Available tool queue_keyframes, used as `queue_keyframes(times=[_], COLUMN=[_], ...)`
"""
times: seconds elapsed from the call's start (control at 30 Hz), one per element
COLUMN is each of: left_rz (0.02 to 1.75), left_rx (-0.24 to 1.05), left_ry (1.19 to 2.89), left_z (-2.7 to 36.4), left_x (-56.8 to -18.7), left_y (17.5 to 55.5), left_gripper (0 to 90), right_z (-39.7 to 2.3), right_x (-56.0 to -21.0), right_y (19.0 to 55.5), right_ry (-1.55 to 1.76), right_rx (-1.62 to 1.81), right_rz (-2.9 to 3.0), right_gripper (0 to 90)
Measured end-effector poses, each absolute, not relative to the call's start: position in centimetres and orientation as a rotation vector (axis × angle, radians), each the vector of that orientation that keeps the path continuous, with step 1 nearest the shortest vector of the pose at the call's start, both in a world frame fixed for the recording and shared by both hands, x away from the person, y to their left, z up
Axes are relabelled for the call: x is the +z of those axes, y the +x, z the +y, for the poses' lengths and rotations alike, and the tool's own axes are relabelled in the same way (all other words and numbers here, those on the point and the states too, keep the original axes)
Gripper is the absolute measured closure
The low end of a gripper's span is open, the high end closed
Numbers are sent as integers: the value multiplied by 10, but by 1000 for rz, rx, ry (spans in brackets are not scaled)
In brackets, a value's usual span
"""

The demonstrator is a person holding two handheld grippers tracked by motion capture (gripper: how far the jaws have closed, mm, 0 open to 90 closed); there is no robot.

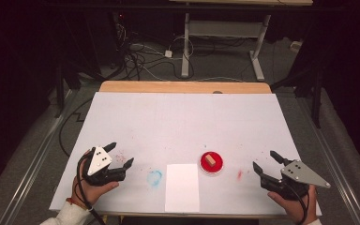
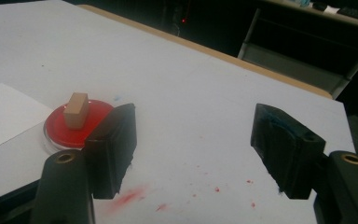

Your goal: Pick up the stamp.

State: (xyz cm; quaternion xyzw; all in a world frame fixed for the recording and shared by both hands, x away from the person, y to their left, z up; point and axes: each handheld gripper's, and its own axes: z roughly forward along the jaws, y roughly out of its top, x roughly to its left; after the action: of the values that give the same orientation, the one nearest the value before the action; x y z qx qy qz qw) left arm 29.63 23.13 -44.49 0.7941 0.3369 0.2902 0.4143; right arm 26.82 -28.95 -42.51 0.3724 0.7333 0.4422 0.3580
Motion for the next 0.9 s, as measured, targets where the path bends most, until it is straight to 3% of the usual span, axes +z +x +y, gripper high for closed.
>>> queue_keyframes(times=[0.53, 0.9], left_rz=[835, 810], left_rx=[718, 730], left_ry=[2041, 2076], left_z=[226, 221], left_x=[-449, -452], left_y=[295, 298], left_gripper=[202, 200], right_z=[-286, -266], right_x=[-424, -397], right_y=[279, 297], right_ry=[985, 993], right_rx=[1087, 1072], right_rz=[1986, 2116], right_gripper=[316, 333])
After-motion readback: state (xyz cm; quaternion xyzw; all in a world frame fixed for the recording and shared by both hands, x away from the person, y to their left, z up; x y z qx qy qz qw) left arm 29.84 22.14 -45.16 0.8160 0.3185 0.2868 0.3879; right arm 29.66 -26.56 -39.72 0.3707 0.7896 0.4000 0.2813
